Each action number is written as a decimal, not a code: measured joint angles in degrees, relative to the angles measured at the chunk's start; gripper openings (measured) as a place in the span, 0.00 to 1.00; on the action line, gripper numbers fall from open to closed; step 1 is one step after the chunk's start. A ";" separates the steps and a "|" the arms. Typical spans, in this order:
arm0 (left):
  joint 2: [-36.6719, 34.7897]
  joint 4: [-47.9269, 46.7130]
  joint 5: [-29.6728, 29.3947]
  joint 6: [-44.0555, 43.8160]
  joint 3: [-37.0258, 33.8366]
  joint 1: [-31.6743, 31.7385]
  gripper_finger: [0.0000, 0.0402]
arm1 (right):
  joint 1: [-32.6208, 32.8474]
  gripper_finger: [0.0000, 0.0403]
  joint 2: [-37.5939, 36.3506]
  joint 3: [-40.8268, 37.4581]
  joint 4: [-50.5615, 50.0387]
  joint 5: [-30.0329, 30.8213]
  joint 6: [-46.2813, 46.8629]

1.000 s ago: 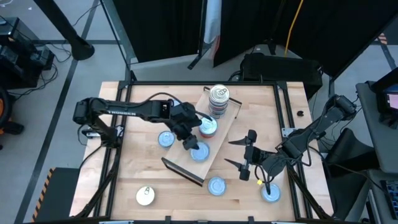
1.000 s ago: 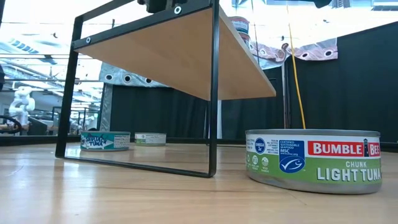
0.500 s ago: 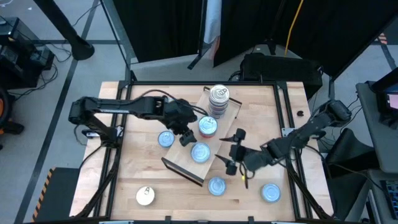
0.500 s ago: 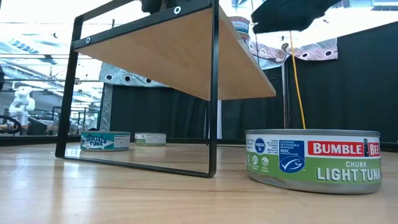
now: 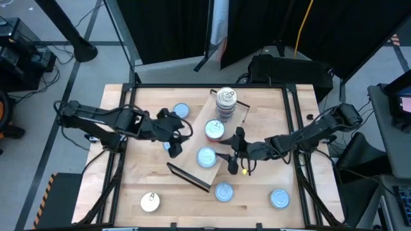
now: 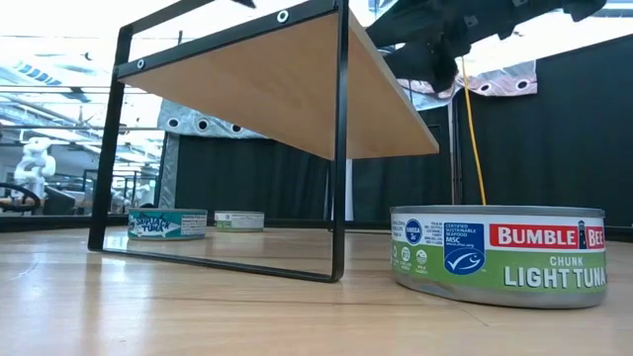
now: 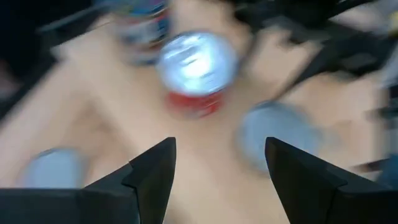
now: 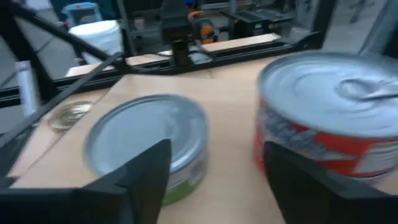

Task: Stack canned seafood by type on shelf
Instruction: Put the green tuna can on the shelf

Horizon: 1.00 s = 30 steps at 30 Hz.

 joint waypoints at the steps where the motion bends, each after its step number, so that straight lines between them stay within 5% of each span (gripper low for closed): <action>1: 0.04 -1.61 -2.04 0.54 -0.38 -0.10 0.62 | 0.04 0.56 0.45 0.00 0.10 -0.62 0.50; 10: 0.35 4.41 -2.13 10.80 -7.47 3.77 0.49 | -0.12 0.20 5.80 0.15 8.02 -1.80 1.51; 16: 1.40 7.13 2.27 16.06 -9.49 6.83 0.35 | -0.26 0.04 6.07 0.13 8.65 -0.50 1.02; 30: 3.09 13.52 9.49 19.95 -11.84 6.99 0.14 | -0.65 0.00 5.93 -0.06 10.26 -0.23 -1.10</action>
